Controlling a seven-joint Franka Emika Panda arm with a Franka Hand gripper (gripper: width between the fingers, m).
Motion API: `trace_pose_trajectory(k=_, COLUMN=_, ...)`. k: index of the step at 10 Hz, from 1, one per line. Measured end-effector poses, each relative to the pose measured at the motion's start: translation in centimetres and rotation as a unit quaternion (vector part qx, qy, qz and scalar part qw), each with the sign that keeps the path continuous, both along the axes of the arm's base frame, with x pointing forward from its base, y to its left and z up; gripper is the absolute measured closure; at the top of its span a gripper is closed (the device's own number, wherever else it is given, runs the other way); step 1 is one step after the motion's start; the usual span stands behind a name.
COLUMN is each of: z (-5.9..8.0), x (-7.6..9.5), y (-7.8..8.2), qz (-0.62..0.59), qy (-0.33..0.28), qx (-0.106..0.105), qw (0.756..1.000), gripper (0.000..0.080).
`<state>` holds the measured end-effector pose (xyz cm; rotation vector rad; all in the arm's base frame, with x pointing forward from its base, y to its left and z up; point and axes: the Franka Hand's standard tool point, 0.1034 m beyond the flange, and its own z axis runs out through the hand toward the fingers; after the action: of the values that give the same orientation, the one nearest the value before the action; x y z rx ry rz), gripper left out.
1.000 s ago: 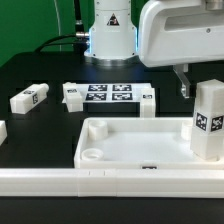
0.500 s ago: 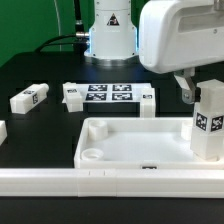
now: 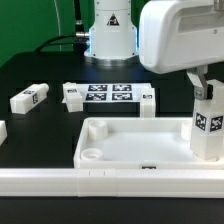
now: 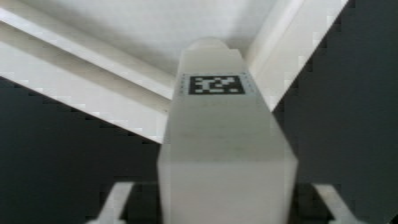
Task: Assemble desk
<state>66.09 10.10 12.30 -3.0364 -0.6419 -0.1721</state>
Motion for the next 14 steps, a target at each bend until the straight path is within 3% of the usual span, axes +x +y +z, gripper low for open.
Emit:
trace_pose_trajectory(k=3, z=0.0, x=0.0, y=0.0, qz=-0.035, qy=0.002, qx=0.005, qw=0.999, gripper=0.0511)
trace_pose_trajectory(k=6, z=-0.1, x=0.0, y=-0.6, qz=-0.189, qy=0.013, qx=0.026, qw=0.982, gripper=0.0511)
trace_pose_trajectory(k=9, z=-0.1, x=0.1, y=-1.1, qz=-0.342, qy=0.016, qx=0.045, qw=0.938, gripper=0.0511)
trace_pose_trajectory(k=12, z=-0.2, x=0.2, y=-1.5, qz=-0.479, qy=0.016, qx=0.057, qw=0.876, gripper=0.0511)
trace_pose_trajectory(k=14, z=-0.2, x=0.3, y=-1.6, qz=-0.57, qy=0.016, qx=0.075, qw=0.818, gripper=0.0509)
